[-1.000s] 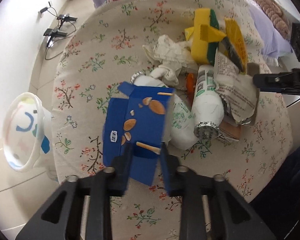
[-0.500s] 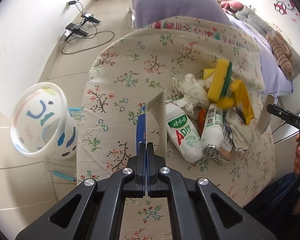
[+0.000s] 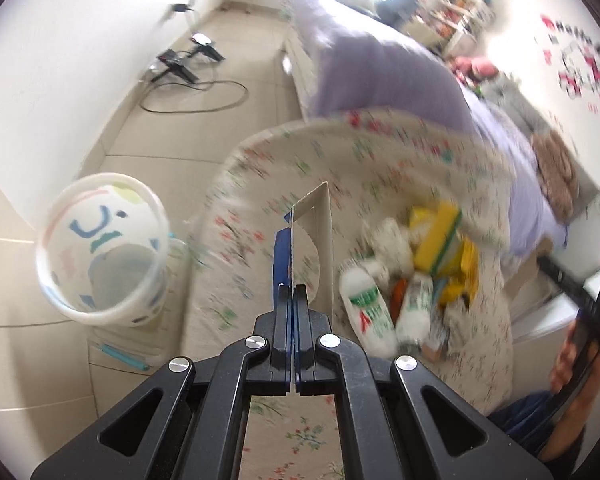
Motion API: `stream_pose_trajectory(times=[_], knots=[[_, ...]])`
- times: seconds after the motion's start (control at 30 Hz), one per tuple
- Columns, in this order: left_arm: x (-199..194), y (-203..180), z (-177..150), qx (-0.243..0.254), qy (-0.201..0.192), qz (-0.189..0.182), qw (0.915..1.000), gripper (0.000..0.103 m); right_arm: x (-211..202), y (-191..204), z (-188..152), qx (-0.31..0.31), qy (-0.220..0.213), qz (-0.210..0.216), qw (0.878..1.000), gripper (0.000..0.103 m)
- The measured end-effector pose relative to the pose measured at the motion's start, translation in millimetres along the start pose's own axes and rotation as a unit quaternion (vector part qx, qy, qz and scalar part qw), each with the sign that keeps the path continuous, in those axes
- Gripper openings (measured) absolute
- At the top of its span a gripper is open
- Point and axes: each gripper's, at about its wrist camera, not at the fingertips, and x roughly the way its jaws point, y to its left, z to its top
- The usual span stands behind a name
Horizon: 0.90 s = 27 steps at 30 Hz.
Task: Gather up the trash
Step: 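Carry the blue carton to the white bucket and release it with the right gripper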
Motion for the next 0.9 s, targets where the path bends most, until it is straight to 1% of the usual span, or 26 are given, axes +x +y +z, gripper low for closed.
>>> stream_pose_trajectory(times=[0.13,0.27,0.4,0.53,0.6,0.67,0.7,0.73,0.77,0.83,0.9], knots=[[-11,45,16,-0.056,-0.013,0.015,0.9982,0.000,2,23,2,-0.001,-0.008,0.042,0.999,0.061],[-16,101,28,-0.114,-0.022,0.047,0.9921,0.000,11,53,3,0.001,-0.005,0.097,0.995,0.061],[-4,139,28,-0.155,-0.007,0.067,0.9856,0.000,32,96,5,-0.011,0.015,0.147,0.989,0.061],[15,164,28,-0.184,0.015,0.081,0.9795,0.000,63,154,2,-0.034,0.043,0.191,0.980,0.061],[25,173,27,-0.194,0.027,0.082,0.9772,0.000,83,187,0,-0.048,0.059,0.210,0.975,0.061],[30,181,26,-0.208,0.035,0.082,0.9741,0.000,99,211,-2,-0.047,0.072,0.226,0.970,0.061],[31,187,26,-0.222,0.038,0.079,0.9712,0.002,109,225,-2,-0.046,0.079,0.237,0.967,0.061],[29,192,25,-0.234,0.040,0.075,0.9684,0.002,118,239,-1,-0.044,0.084,0.246,0.965,0.061],[26,195,25,-0.249,0.041,0.071,0.9650,0.002,126,252,0,-0.043,0.088,0.254,0.962,0.061],[15,202,24,-0.266,0.026,0.069,0.9611,0.003,145,280,0,-0.042,0.095,0.266,0.958,0.062],[4,202,26,-0.266,0.011,0.077,0.9608,0.003,165,309,-2,-0.049,0.105,0.271,0.956,0.062]])
